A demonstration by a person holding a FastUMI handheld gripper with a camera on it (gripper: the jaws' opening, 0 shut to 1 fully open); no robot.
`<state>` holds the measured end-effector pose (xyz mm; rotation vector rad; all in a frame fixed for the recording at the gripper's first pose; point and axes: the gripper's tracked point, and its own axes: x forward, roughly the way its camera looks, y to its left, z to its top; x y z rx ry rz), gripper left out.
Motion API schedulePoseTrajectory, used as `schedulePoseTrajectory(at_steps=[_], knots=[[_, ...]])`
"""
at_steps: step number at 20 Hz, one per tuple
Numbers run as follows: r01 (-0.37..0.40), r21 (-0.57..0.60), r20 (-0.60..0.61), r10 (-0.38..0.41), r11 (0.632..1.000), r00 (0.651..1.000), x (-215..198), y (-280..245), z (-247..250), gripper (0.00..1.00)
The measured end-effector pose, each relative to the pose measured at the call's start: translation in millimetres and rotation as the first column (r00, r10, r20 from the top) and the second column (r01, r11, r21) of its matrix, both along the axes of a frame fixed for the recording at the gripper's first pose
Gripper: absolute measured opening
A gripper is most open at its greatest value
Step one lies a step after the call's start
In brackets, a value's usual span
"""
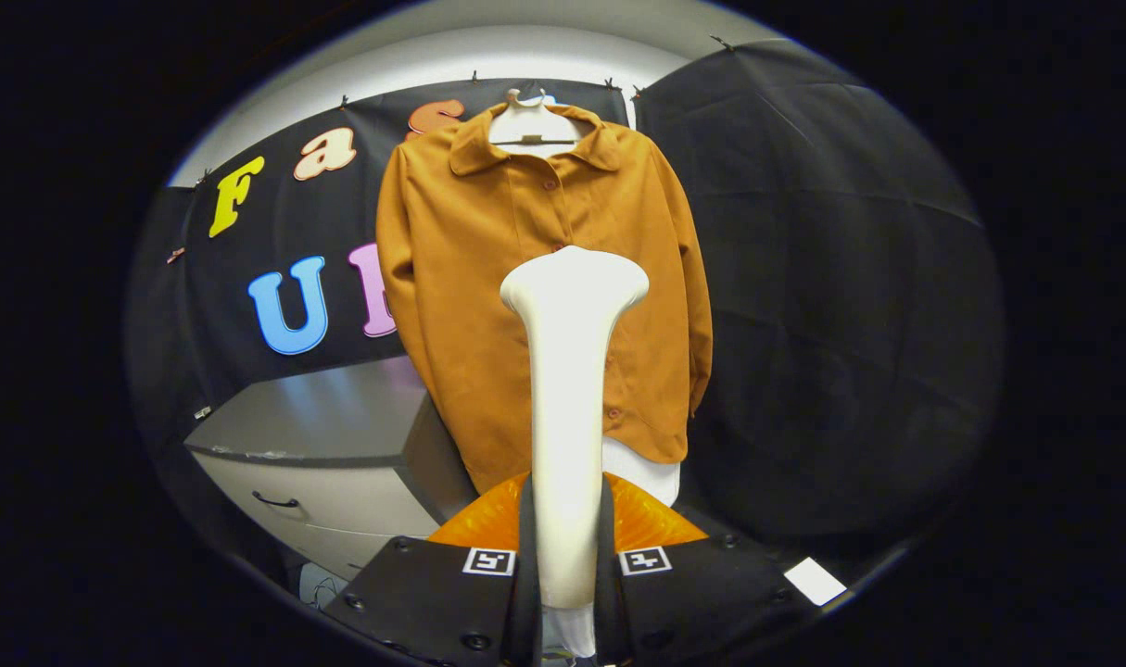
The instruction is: Iron the clothes twice with a garment steamer, once on the left side and once on the right side.
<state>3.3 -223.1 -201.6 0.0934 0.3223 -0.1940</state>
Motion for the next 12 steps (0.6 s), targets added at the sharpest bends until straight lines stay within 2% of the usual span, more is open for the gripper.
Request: schedulePoseTrajectory(at_steps=[7, 12], knots=[[-0.087, -0.051, 0.138, 0.093, 0.995, 0.986, 23, 56, 93, 0.26], [-0.136, -0.050, 0.182, 0.143, 0.989, 0.973, 35, 97, 127, 0.26]])
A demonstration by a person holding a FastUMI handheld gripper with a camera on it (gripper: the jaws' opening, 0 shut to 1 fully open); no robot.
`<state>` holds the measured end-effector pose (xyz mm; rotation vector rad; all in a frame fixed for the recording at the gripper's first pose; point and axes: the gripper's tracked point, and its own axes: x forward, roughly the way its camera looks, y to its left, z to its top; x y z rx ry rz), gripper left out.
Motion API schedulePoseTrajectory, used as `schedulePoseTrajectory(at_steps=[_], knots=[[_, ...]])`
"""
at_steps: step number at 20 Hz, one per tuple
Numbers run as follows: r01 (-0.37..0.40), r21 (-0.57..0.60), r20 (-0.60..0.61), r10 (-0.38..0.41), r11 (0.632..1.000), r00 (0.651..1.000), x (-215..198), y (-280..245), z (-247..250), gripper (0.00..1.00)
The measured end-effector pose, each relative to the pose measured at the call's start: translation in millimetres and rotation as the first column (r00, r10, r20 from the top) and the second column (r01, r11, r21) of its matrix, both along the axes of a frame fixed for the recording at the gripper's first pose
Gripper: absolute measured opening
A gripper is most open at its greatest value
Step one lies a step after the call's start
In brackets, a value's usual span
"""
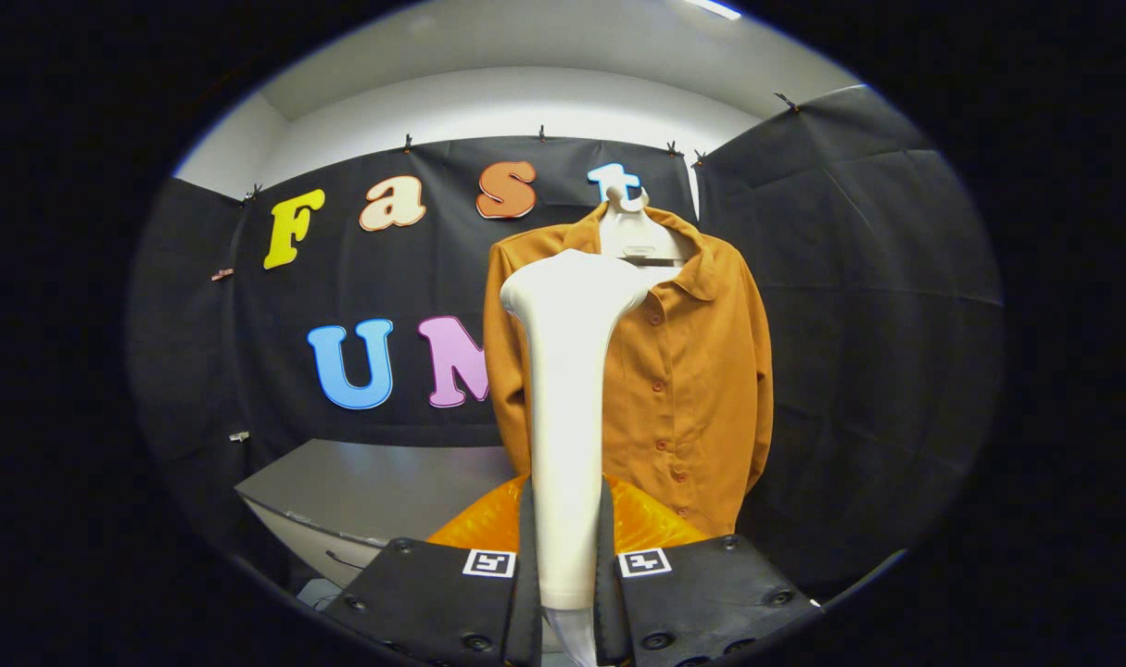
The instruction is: Iron the clothes twice with a garment steamer, once on the left side and once on the right side.
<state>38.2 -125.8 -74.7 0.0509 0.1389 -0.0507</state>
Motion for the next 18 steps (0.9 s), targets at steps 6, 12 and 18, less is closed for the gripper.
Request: schedulePoseTrajectory(at_steps=[6, 12, 18], knots=[[-0.045, 0.002, 0.037, 0.045, 0.999, 0.998, 16, 47, 34, 0.26], [-0.062, 0.017, 0.078, 0.060, 0.998, 0.995, 16, 88, 53, 0.26], [-0.072, 0.000, 0.099, 0.072, 0.997, 0.993, 9, 111, 62, 0.26]])
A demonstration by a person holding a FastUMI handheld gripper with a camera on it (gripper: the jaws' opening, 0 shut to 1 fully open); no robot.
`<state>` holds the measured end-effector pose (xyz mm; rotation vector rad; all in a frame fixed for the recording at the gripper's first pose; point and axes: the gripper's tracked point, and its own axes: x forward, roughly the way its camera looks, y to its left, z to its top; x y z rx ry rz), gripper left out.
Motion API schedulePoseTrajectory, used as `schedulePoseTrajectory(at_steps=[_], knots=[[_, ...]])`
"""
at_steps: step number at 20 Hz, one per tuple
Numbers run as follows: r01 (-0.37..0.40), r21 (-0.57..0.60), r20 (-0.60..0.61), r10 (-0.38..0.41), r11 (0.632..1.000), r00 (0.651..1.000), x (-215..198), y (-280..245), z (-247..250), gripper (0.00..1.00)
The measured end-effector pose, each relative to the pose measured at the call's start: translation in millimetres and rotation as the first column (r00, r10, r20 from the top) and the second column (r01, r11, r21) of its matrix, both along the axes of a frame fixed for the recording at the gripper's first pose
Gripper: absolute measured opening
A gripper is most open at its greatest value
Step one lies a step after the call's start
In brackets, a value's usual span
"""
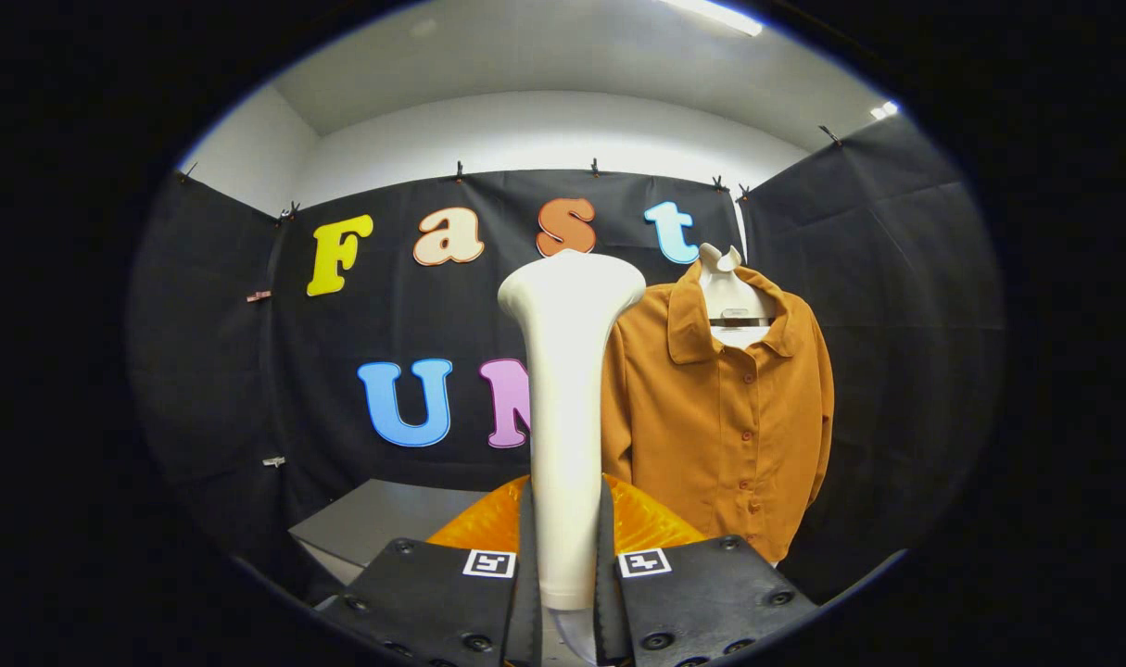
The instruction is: Iron the clothes twice with a garment steamer, once on the left side and once on the right side.
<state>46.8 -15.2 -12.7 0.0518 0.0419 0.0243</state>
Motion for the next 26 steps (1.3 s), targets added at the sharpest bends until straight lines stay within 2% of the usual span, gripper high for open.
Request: schedulePoseTrajectory(at_steps=[13, 26], knots=[[0.015, -0.002, 0.012, -0.015, 1.000, 1.000, -2, 7, 13, 0.26], [-0.003, -0.007, 0.016, 0.003, 1.000, 1.000, -10, 18, 17, 0.26]])
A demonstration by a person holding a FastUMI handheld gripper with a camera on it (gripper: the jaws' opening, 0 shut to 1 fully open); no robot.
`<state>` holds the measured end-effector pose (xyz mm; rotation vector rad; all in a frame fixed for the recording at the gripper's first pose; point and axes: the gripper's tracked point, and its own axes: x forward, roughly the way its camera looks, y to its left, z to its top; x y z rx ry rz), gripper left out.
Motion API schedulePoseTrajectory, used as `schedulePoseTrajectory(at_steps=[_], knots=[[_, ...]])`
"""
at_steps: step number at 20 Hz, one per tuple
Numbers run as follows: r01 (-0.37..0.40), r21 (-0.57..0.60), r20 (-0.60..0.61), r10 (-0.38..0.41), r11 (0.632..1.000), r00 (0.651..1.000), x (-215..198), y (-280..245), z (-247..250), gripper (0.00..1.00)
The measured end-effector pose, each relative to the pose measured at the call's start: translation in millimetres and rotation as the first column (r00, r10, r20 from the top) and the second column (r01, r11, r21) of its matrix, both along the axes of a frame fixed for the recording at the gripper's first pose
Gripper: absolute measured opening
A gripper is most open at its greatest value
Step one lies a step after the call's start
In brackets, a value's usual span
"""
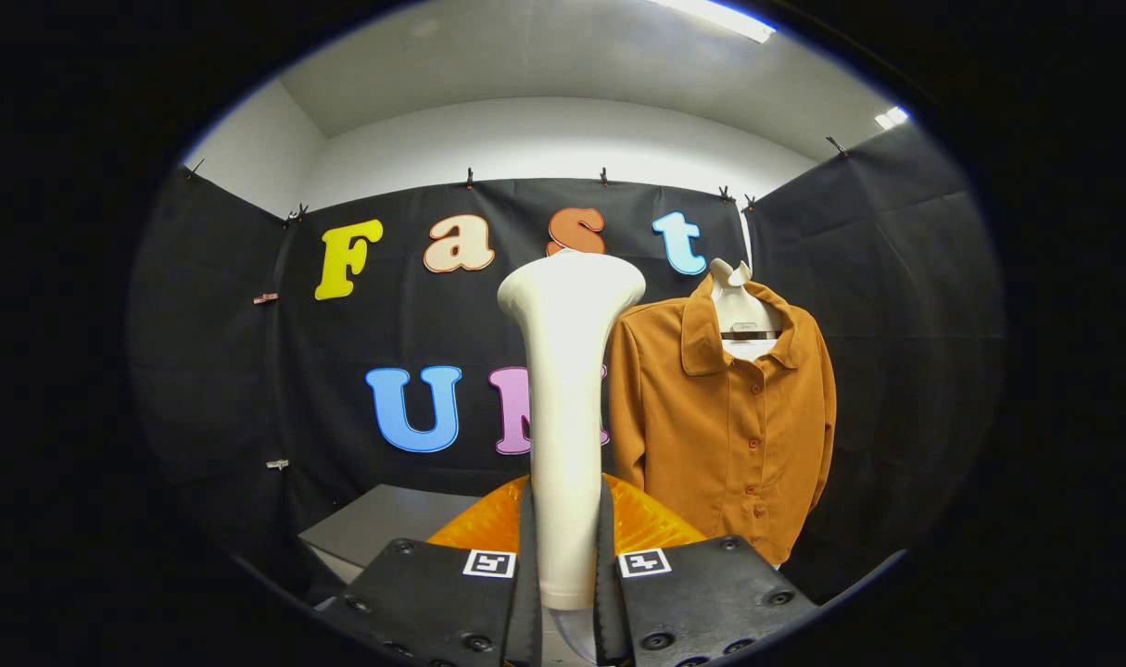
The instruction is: Iron the clothes twice with a garment steamer, once on the left side and once on the right side.
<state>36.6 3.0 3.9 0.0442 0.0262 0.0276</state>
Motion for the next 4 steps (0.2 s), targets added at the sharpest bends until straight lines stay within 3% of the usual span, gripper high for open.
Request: schedulePoseTrajectory(at_steps=[4], knots=[[-0.004, 0.002, -0.003, 0.004, 1.000, 1.000, -1.6, 2.1, -0.2, 0.26]])
